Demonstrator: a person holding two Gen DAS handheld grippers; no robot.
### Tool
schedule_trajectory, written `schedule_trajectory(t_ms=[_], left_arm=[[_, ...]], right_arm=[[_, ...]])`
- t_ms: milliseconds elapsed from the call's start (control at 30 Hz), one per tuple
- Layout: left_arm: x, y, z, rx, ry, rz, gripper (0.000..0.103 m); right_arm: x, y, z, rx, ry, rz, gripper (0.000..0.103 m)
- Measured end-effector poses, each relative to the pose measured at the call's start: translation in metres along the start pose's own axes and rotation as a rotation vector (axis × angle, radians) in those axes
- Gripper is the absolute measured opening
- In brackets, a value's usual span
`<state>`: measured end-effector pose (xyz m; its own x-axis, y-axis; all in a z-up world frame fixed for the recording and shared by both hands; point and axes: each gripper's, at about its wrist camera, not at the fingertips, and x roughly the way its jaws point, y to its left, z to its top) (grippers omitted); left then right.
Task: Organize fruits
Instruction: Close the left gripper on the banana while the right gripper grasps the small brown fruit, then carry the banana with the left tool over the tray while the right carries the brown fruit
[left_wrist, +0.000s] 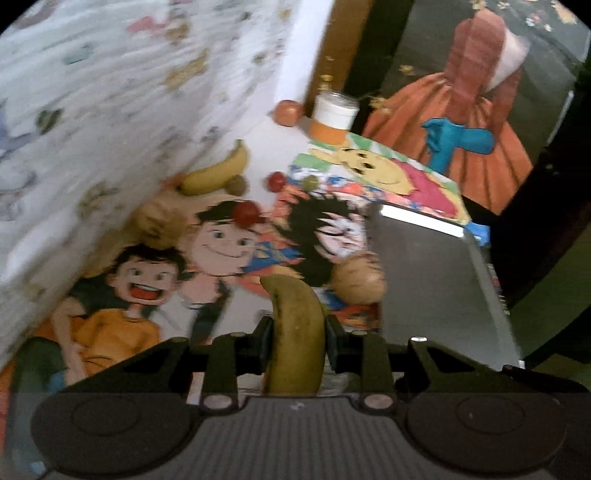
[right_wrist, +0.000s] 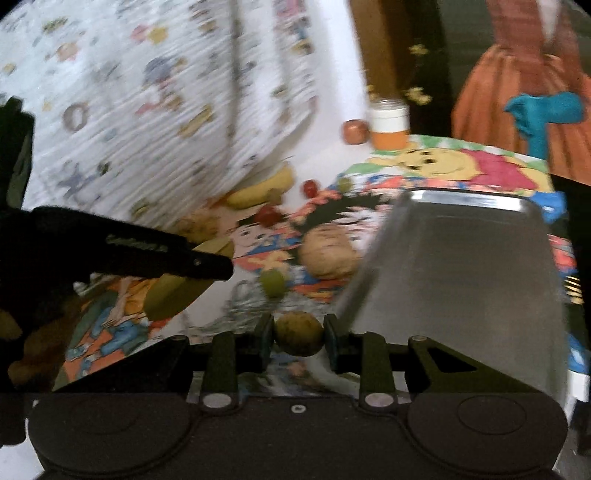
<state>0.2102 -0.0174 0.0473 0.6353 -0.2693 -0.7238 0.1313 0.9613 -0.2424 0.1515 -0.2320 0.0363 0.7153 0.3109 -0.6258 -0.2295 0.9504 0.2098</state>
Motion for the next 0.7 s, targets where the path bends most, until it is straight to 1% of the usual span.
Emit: schedule_trajectory(t_ms=[200,300,433,533,700], left_arm=[[0.011,-0.041,0.001,0.040,0.012,-0.067,0.032],[0.018,-0.060,0.005,0.069,0.020,-0.092,0.032],[0.022,-0.081,0.014,0.111,0.018,-0.118,0.032],[0.015,-0.093,0.022,0.129,-0.003,-0.136,0.032],[-0.004,-0.103,0.038,0.157,-0.047,-0.152,0.032]], right_arm=[[-0.018,-0.043,-0.007,0.076,-0.047,-0.094,0.031],[-0.026,-0.063,-0.006,0.110,-0.068,-0.124,0.031],[-0.040,-0.085,0.004,0.127,-0.106,-0.136,0.031],[-0.055,-0.095,0.018,0.114,-0.141,-0.120,0.031],[-0.084,-0.093,0.054,0.015,-0.201,-0.091,0.031]])
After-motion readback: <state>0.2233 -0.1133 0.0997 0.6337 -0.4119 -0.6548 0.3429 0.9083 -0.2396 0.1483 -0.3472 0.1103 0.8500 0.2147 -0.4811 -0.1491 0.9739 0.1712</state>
